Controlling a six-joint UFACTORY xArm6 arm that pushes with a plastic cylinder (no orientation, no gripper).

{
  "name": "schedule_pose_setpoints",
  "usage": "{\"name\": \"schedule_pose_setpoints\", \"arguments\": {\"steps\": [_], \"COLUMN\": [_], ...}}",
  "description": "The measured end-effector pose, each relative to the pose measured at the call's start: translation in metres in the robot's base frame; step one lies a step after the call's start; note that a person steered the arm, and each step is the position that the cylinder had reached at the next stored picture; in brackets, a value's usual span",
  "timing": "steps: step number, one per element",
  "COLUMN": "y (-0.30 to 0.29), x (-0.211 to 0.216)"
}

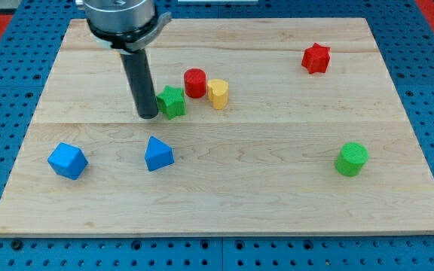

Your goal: Place the hexagon to parallel left of red star

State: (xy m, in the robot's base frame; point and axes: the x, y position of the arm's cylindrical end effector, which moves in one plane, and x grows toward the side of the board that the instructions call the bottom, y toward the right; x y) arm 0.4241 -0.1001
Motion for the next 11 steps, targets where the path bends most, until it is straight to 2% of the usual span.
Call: {"name": "schedule_pose_setpoints", "arguments": {"steps": [3, 4, 5, 6, 8, 10, 11], "y": [0.009, -0.064, -0.101, -0.159, -0.156, -0.101, -0.088], "x": [-0.004, -0.019, -0.081, -0.121, -0.184, -0.187, -0.167]}}
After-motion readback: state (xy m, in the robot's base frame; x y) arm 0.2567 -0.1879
